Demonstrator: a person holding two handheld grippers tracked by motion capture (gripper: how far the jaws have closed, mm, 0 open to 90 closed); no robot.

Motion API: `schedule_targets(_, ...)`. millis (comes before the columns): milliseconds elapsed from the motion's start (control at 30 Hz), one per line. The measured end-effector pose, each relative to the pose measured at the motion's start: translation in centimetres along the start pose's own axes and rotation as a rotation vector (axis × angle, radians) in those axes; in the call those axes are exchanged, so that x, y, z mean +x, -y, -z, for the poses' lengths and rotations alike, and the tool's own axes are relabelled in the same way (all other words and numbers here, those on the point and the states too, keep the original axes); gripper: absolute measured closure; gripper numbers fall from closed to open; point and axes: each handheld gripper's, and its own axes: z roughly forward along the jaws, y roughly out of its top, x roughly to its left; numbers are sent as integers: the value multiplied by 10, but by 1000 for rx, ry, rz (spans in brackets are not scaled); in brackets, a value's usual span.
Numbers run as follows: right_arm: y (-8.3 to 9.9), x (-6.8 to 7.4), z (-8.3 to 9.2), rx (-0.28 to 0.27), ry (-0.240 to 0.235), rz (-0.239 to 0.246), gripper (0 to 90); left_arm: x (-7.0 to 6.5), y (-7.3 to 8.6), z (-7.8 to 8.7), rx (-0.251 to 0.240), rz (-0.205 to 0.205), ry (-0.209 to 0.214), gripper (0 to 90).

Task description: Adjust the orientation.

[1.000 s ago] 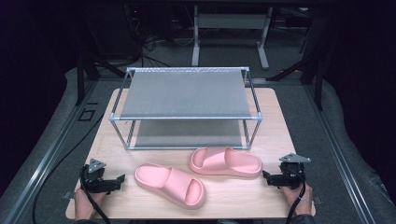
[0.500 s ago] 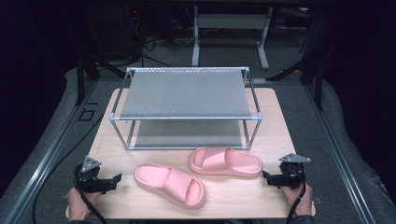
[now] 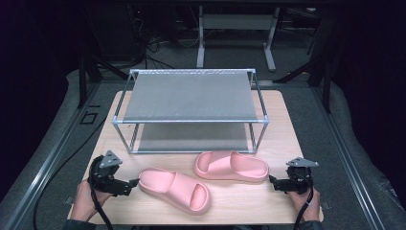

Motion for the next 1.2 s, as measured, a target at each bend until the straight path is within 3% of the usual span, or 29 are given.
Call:
schedule_targets(67, 0, 0, 0, 0, 0, 0, 12, -8, -11, -2, 29, -41, 26, 0)
schedule_targets(100, 0, 0, 0, 0, 0, 0, 12, -8, -11, -2, 29, -41, 26, 0)
schedule_targets(333, 0, 0, 0, -2, 8, 0, 15, -37, -43, -10, 158, -199, 149, 0)
schedule_targets(367, 0, 0, 0, -2, 8, 0, 15, -37, -43, -10, 158, -199, 149, 0)
schedule_targets(400, 0, 0, 0, 0, 2, 1, 15, -45, -50, -15, 198, -246, 181, 0)
schedule_targets(433, 0, 0, 0, 0, 2, 1, 15, -45, -50, -15, 198, -246, 181, 0)
schedule_targets(600, 0, 0, 0, 0, 1, 1, 16, -65, -66, -31, 305, -373, 255, 27)
schedule_targets(700, 0, 0, 0, 0, 1, 1, 16, -71, -69, -36, 324, -408, 278, 72)
schedule_targets(767, 0, 0, 0, 0, 1, 1, 16, -80, -74, -41, 357, -467, 308, 101)
schedule_targets(867, 0, 0, 0, 0, 1, 1, 16, -88, -75, -47, 413, -556, 337, 174)
schedule_targets(900, 0, 0, 0, -2, -2, 1, 16, -88, -75, -47, 413, -556, 337, 206)
schedule_targets(967, 0, 0, 0, -1, 1, 1, 16, -94, -76, -51, 441, -610, 341, 292)
schedule_targets(1067, 0, 0, 0, -1, -3, 1, 15, -97, -79, -52, 439, -643, 340, 482)
schedule_targets(1200, 0, 0, 0, -2, -1, 2, 16, -99, -79, -55, 459, -674, 373, 586)
